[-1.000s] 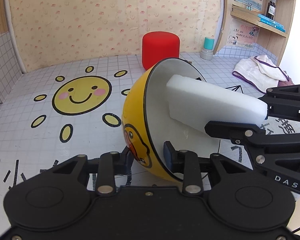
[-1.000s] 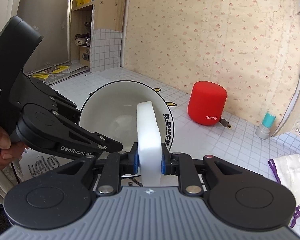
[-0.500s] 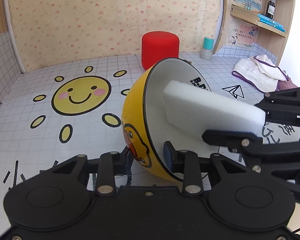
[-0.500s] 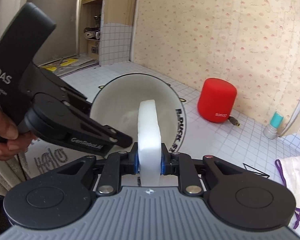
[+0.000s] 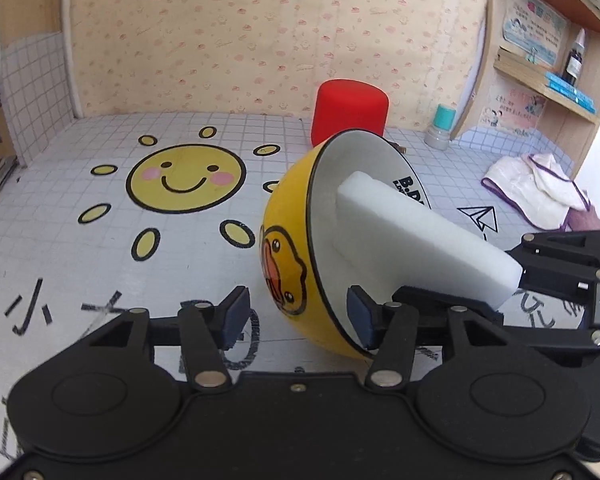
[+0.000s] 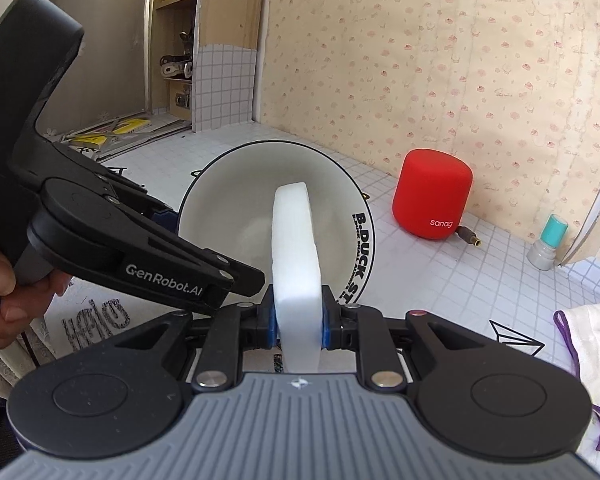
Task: Clean bowl
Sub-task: 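Hold the bowl with the left gripper while the right gripper rubs the sponge around the rim inside, then hold the bowl with the left gripper while the right gripper wipes the sponge over the bowl bottom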
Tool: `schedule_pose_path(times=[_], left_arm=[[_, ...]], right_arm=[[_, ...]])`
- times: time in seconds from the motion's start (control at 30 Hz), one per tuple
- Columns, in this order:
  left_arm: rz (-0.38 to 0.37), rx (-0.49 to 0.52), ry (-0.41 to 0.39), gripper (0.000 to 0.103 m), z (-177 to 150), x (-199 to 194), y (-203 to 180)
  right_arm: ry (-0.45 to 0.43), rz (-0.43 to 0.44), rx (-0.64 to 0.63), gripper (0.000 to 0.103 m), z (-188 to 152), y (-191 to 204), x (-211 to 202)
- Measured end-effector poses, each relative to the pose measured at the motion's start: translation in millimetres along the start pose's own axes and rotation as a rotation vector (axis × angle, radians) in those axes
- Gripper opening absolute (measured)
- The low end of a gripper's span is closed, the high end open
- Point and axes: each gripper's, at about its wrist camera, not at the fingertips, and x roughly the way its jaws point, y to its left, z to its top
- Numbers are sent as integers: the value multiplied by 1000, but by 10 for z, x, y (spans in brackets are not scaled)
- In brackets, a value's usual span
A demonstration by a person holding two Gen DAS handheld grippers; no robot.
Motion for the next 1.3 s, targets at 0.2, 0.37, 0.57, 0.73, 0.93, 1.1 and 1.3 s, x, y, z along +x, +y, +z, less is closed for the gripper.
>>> schedule_pose_path(times=[0.2, 0.37, 0.57, 0.73, 0.93, 1.1, 1.3], left_arm=[[27, -65, 6, 56, -32, 54, 5], [35, -23, 10, 40, -9, 98, -3], [13, 69, 23, 32, 32, 94, -17], [-6, 146, 35, 32, 65, 91, -30], [-30, 221, 58, 32, 110, 80, -2], [-41, 249, 68, 32, 113, 74, 15], [-44, 249, 64, 32, 108, 74, 23]], right_arm=[[-1, 10, -1, 22, -9, -5, -26], [4, 20, -15, 22, -28, 11, -43], [-4, 4, -15, 22, -20, -25, -69], [-15, 9, -2, 23, -23, -56, -99], [-18, 27, -4, 24, -20, -13, -99], [-23, 26, -12, 24, 7, 38, -84], [-28, 44, -15, 24, 23, 77, -60]])
